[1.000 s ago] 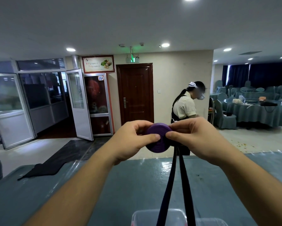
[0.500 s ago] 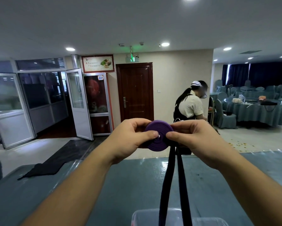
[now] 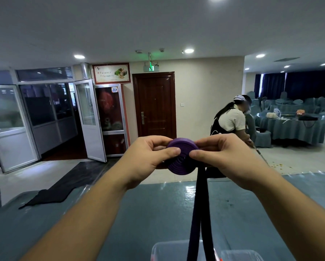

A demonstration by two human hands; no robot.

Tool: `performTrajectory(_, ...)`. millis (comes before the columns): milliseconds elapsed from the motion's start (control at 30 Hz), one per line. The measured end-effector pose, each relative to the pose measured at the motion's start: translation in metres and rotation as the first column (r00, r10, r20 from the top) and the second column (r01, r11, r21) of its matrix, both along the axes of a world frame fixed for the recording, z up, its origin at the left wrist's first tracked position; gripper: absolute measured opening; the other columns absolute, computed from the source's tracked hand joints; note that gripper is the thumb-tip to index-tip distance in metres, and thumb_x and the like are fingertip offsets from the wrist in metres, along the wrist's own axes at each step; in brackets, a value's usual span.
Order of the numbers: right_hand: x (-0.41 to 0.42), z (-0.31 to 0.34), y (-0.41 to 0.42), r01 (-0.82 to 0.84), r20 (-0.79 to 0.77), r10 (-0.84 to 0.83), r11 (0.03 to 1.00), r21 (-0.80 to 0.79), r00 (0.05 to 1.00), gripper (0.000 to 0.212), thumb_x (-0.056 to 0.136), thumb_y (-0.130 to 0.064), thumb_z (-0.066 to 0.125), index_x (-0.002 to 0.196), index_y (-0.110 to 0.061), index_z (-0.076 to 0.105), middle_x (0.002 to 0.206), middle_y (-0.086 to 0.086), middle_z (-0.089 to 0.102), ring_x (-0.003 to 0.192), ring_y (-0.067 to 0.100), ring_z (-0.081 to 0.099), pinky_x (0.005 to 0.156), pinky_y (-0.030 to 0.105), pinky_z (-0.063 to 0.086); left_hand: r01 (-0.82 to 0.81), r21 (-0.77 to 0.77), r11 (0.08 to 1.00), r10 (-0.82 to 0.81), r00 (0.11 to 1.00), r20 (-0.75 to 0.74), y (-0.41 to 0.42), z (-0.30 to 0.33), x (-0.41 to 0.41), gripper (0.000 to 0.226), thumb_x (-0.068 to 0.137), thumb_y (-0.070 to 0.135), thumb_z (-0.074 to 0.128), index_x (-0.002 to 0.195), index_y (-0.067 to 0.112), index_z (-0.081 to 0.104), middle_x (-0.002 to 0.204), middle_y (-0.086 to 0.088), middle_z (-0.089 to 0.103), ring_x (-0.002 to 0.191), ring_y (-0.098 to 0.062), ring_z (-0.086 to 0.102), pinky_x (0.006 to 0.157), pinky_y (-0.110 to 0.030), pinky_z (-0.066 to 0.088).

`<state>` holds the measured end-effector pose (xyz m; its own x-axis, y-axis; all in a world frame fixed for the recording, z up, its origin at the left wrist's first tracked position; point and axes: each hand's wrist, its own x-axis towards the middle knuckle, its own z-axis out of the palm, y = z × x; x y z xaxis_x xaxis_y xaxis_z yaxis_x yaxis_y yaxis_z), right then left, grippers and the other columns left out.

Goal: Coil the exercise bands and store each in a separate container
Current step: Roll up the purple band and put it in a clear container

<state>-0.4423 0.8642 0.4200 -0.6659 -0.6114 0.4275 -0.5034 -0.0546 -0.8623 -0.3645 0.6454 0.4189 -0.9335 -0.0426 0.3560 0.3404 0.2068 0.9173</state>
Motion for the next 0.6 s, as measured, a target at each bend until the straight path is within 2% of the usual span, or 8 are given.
performTrajectory(100,0.001,-0.005,0.002,-0.024,0.031,0.026,0.999,-0.042,0.999,0.026,0.08,-0.025,0.081,0.105,-0.018,0.084,0.093,0.007,0.083,0.081,0.015,0.079,0.071,0.022,0.061,0.015,0.108,0.994,-0.016,1.0,0.006,0.001,-0.003,0.0,0.022,0.082,0.028,0.078,0.102,0.019,0.081,0.102,-0.013,0.08,0.092,-0.021,0.078,0.076,-0.027,0.061)
performTrajectory(167,-0.002,-0.005,0.004,-0.03,0.024,0.03,1.0,0.002,0.999,0.034,0.077,-0.03,0.079,0.108,-0.017,0.083,0.097,0.01,0.082,0.093,0.03,0.079,0.083,0.036,0.065,0.025,0.074,0.997,-0.028,0.999,0.036,-0.001,-0.001,0.001,0.029,0.081,0.027,0.079,0.107,0.015,0.078,0.103,-0.015,0.08,0.095,-0.025,0.077,0.079,-0.032,0.063)
performTrajectory(233,-0.004,-0.002,0.005,-0.052,0.008,0.051,0.997,0.057,0.999,0.036,0.077,-0.032,0.079,0.108,-0.015,0.083,0.097,0.012,0.082,0.097,0.035,0.078,0.09,0.04,0.064,0.062,-0.009,0.998,-0.061,0.994,0.092,-0.003,0.003,0.002,0.038,0.081,0.027,0.081,0.116,0.013,0.075,0.107,-0.015,0.079,0.102,-0.029,0.077,0.085,-0.037,0.063)
performTrajectory(300,-0.004,0.0,0.004,-0.068,-0.004,0.069,0.995,0.076,0.998,0.035,0.076,-0.033,0.08,0.106,-0.015,0.084,0.097,0.011,0.082,0.095,0.031,0.079,0.087,0.036,0.065,0.077,-0.041,0.996,-0.071,0.989,0.127,-0.004,0.008,0.004,0.038,0.08,0.031,0.082,0.114,0.015,0.078,0.108,-0.014,0.079,0.102,-0.029,0.077,0.087,-0.039,0.064)
performTrajectory(400,-0.003,0.0,0.0,-0.04,0.012,0.04,0.999,-0.01,0.999,0.033,0.073,-0.035,0.082,0.102,-0.02,0.084,0.092,0.008,0.083,0.083,0.018,0.079,0.072,0.024,0.062,0.053,0.062,0.997,-0.06,0.992,0.111,0.0,0.009,0.003,0.035,0.079,0.034,0.081,0.11,0.017,0.081,0.108,-0.016,0.079,0.097,-0.027,0.077,0.082,-0.037,0.064)
performTrajectory(467,-0.003,-0.004,-0.002,-0.014,0.052,0.018,0.997,-0.079,0.999,0.035,0.072,-0.034,0.083,0.104,-0.02,0.084,0.096,0.008,0.083,0.087,0.021,0.079,0.074,0.027,0.061,0.027,0.164,0.986,-0.042,0.995,0.089,0.003,0.005,0.0,0.038,0.077,0.035,0.08,0.11,0.015,0.081,0.109,-0.017,0.079,0.097,-0.027,0.077,0.083,-0.038,0.064)
performTrajectory(533,-0.003,-0.007,-0.004,-0.016,0.083,0.026,0.992,-0.129,0.996,0.033,0.075,-0.029,0.081,0.106,-0.018,0.083,0.097,0.011,0.082,0.085,0.023,0.079,0.071,0.024,0.06,0.003,0.237,0.971,-0.02,0.997,0.069,0.004,0.001,-0.004,0.038,0.076,0.036,0.08,0.109,0.016,0.081,0.109,-0.015,0.079,0.097,-0.025,0.077,0.084,-0.039,0.064)
performTrajectory(600,-0.002,-0.006,-0.003,-0.024,0.09,0.035,0.992,-0.122,0.995,0.026,0.083,-0.02,0.078,0.108,-0.014,0.081,0.096,0.013,0.082,0.083,0.025,0.078,0.07,0.022,0.06,0.007,0.197,0.98,-0.019,0.998,0.06,0.002,0.001,-0.003,0.036,0.078,0.035,0.081,0.109,0.018,0.081,0.108,-0.014,0.079,0.099,-0.025,0.077,0.084,-0.037,0.064)
